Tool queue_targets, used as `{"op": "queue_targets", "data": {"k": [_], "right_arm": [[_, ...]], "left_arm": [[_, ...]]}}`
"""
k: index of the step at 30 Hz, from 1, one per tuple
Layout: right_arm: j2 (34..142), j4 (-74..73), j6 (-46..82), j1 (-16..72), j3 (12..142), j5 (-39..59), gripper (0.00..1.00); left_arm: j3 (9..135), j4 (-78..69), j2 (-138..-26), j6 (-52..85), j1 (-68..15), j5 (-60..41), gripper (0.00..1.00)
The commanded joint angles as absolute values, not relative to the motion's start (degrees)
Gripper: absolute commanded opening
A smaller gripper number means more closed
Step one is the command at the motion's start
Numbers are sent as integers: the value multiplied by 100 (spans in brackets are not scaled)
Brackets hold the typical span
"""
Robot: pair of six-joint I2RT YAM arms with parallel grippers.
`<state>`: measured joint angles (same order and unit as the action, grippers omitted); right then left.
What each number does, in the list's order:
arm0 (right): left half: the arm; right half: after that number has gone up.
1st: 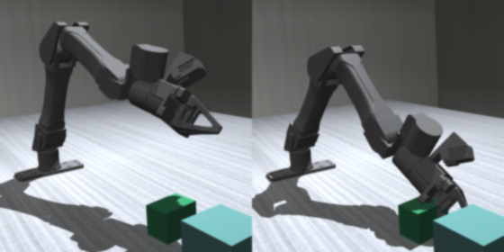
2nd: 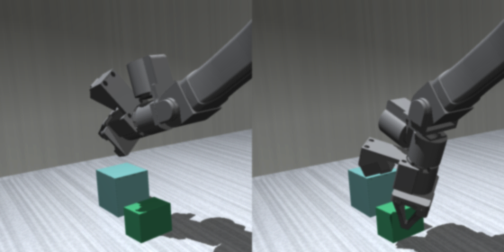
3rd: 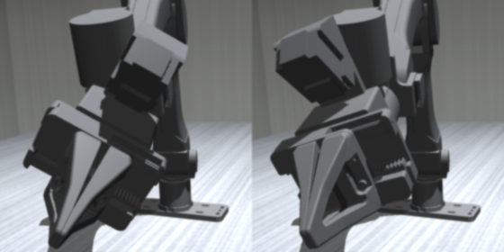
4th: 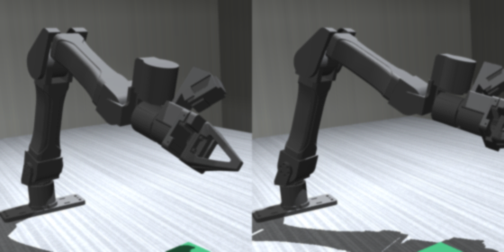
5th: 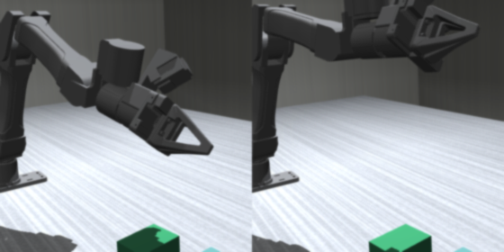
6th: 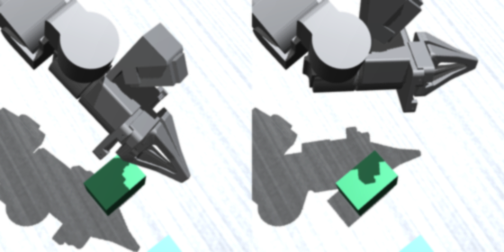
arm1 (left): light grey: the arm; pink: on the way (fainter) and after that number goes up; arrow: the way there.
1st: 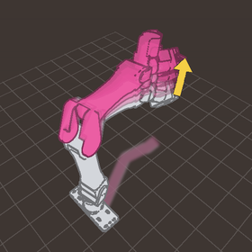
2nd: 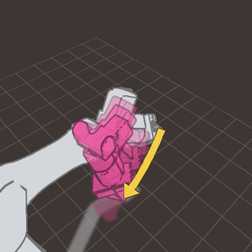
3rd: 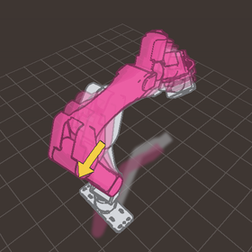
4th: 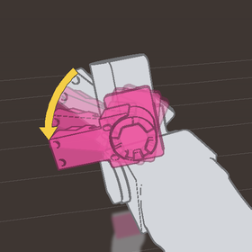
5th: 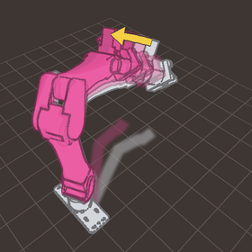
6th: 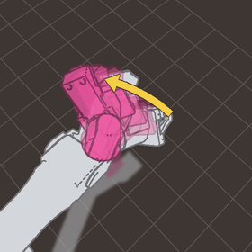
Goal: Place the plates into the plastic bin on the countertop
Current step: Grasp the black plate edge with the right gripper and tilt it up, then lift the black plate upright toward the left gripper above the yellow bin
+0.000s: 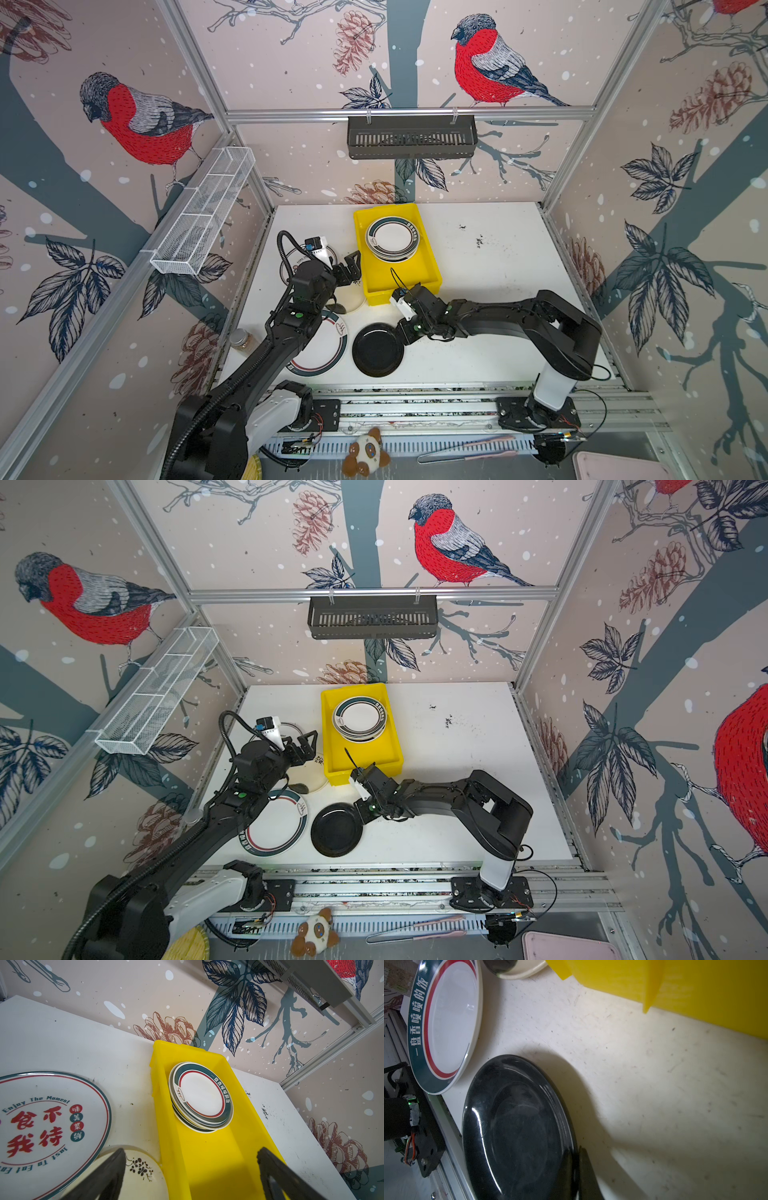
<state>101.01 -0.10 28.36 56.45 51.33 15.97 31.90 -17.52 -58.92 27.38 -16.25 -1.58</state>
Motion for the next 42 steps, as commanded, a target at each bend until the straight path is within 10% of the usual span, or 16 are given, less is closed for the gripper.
{"op": "queue_targets", "data": {"k": [1,42], "right_arm": [[10056,279,2748,5645,5141,1328,4],[8754,160,2300,4801,4963,1784,0]], "left_arm": [[3142,-1851,-5811,2705,-1595,-176,98],[3620,-1689,-5882,2626,-1569,-230,98]]}}
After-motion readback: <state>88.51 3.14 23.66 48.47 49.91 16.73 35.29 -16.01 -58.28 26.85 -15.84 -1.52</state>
